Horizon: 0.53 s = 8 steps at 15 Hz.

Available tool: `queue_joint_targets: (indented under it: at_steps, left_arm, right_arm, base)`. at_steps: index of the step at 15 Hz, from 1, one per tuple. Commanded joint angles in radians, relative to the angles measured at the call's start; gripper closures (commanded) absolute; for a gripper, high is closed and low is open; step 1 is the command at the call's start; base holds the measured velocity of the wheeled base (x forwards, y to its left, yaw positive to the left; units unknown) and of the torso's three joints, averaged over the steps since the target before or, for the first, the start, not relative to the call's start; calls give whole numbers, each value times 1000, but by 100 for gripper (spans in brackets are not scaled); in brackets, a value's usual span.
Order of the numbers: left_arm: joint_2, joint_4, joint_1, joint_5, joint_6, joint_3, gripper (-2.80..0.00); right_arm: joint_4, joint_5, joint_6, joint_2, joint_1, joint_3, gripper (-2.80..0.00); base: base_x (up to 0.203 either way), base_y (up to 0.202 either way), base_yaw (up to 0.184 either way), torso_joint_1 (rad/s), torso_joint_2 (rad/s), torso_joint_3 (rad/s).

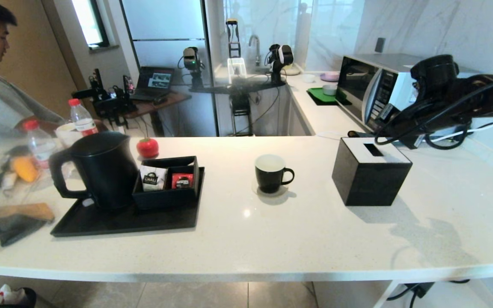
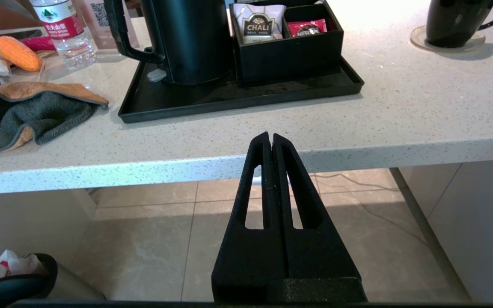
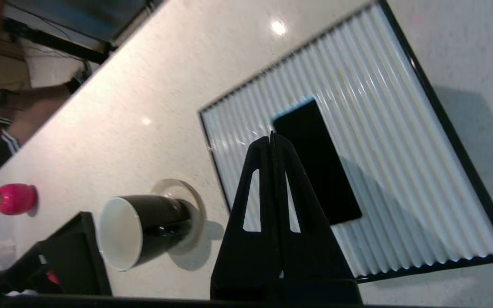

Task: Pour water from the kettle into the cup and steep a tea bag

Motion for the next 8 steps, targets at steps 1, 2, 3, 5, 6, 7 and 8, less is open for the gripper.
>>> queue_joint_targets:
  at_steps: [1,2,3,5,6,7,8]
  left_arm:
    - [0,0,0,0,0,0,0]
    - [0,0,0,0,0,0,0]
    - [0,0,0,0,1,0,0]
    - [0,0,0,0,1,0,0]
    - [0,0,0,0,1,0,0]
    - [0,0,0,0,1,0,0]
    - [0,0,0,0,1,0,0]
  right_arm:
    - [3,-1,-16,-55,2,-23,0]
    - [6,0,-48,-90,3,-12,0]
    - [6,0,-94,-136,7,15,0]
    - [4,0,-197,-258,10,86,0]
    - [-2,0,-243,-331,10,126,0]
    - [-25,-1,-275,-407,11,169,0]
    - [-75,-1,-295,-483,11,227,0]
  base:
    - [0,0,0,0,0,0]
    - [0,0,0,0,0,0]
    - [0,0,0,0,0,0]
    - [0,0,0,0,0,0]
    - [0,0,0,0,0,0]
    - [0,0,0,0,0,0]
    - [0,0,0,0,0,0]
